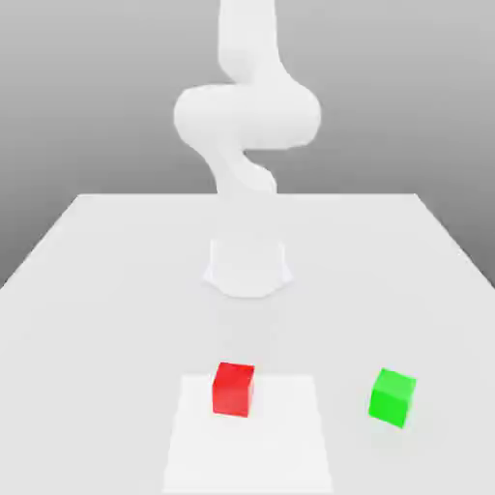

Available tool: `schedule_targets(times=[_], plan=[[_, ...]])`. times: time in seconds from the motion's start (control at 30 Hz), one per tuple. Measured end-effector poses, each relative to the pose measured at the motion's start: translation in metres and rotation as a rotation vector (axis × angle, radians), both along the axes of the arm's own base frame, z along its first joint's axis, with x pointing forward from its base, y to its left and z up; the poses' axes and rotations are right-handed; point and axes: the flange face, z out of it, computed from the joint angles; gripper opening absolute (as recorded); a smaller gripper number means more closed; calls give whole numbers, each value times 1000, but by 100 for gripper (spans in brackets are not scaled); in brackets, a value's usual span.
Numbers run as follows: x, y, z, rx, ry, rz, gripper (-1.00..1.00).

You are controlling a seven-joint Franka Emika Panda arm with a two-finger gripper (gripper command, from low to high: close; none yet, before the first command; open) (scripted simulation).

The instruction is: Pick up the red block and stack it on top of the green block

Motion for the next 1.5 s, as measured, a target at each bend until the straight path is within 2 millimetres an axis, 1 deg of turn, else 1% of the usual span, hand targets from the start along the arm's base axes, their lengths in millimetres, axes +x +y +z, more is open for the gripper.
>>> schedule_targets(times=[0.1, 0.2, 0.3, 0.43, 0.53, 0.67, 0.77, 0.9, 0.93, 0.97, 1.3, 1.33, 1.5], plan=[[26, -7, -52, -65, 76, 113, 0], [45, -10, -104, -126, 148, 227, 0], [57, -11, -157, -185, 217, 345, 0], [63, -10, -227, -259, 305, 510, 0], [60, -9, -278, -311, 369, 639, 0], [47, -7, -342, -376, 450, 815, 0], [30, -7, -386, -419, 508, 951, 0], [2, -9, -439, -471, 581, 1135, 0], [-6, -10, -450, -483, 599, 1181, 0], [-9, -10, -458, -489, 606, 1204, 0], [-12, -11, -521, -496, 613, 1226, 0], [-13, -11, -526, -495, 614, 1226, -100], [-13, -11, -526, -492, 616, 1227, -100]])
